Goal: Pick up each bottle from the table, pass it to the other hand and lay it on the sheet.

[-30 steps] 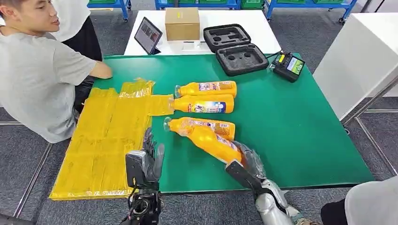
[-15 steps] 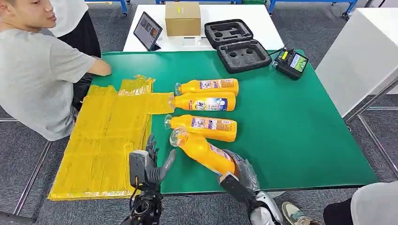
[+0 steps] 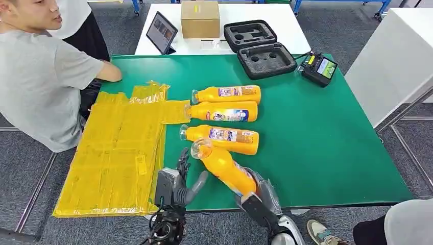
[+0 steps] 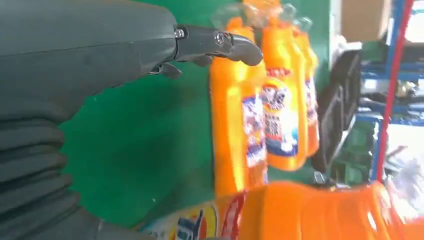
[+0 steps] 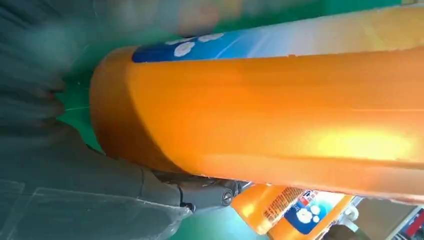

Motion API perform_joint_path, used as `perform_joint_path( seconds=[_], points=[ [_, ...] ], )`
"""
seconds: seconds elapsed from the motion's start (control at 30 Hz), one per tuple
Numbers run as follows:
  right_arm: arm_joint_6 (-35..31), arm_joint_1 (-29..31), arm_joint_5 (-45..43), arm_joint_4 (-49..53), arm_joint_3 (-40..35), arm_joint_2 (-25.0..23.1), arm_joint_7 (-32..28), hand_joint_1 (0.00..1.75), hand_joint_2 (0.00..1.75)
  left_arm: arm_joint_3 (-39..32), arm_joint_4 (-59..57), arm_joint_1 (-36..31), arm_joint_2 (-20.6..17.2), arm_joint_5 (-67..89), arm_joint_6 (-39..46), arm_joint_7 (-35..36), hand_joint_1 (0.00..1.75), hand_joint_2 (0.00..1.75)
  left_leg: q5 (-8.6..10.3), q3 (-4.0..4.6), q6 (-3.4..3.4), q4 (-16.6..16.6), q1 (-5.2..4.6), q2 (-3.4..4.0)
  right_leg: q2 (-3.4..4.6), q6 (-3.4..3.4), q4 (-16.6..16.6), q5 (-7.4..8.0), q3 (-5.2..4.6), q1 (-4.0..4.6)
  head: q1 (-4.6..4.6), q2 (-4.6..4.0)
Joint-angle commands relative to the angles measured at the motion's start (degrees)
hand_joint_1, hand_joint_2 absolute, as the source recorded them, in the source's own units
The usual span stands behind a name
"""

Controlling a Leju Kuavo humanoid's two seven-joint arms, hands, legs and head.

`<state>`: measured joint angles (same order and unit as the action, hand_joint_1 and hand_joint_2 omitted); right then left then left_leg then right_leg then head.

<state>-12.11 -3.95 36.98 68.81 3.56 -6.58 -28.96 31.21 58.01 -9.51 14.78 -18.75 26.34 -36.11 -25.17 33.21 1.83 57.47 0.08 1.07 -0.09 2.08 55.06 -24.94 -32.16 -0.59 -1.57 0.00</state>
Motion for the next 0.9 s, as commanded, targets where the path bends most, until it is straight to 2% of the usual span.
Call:
perform_joint_path(
  seconds=[0.03,0.13,0.4,0.7,0.9],
  points=[
    [-0.92,3.18,-1.62,-4.13,1.3,-0.65,-0.85,1.75,1.75,4.49,2.94,-1.06,-3.12,0.52,-2.81,0.35,0.0,1.75,-0.01,0.0,-0.14,0.02,0.03,-0.12,0.0,-0.12,0.06,-0.03,-0.01,0.02,0.0,0.0],
    [-1.04,3.68,-1.97,-4.66,1.44,-0.93,-1.14,1.75,1.75,4.88,3.69,0.26,-3.85,0.49,-3.36,-0.08,0.0,1.75,-0.01,-0.06,-0.1,-0.08,0.03,0.09,0.17,-0.09,-0.05,0.02,0.02,0.02,-0.02,0.0],
    [-1.53,5.05,-2.9,-5.51,1.84,-0.8,-1.49,1.75,1.75,3.96,4.62,-0.91,-3.23,1.85,-2.36,-1.07,0.0,1.75,0.0,0.09,-0.06,-0.03,0.02,-0.01,0.04,-0.05,-0.01,0.0,-0.09,0.02,0.0,0.0],
    [-3.04,6.84,-1.25,-8.69,-1.93,-0.84,-0.76,1.75,1.75,5.31,3.42,-0.28,-3.63,1.32,-4.45,1.01,0.0,1.75,0.01,0.11,-0.04,-0.05,0.02,0.0,0.06,-0.05,-0.04,0.01,-0.09,0.02,0.0,0.0],
    [-5.75,9.0,0.92,-12.34,-4.04,-1.29,1.12,1.73,1.75,6.81,1.26,-2.28,-2.89,1.33,-4.17,2.52,0.0,1.75,0.01,0.13,-0.07,-0.03,0.05,-0.06,0.04,-0.07,-0.03,0.02,-0.1,0.05,-0.02,0.0]
  ],
)
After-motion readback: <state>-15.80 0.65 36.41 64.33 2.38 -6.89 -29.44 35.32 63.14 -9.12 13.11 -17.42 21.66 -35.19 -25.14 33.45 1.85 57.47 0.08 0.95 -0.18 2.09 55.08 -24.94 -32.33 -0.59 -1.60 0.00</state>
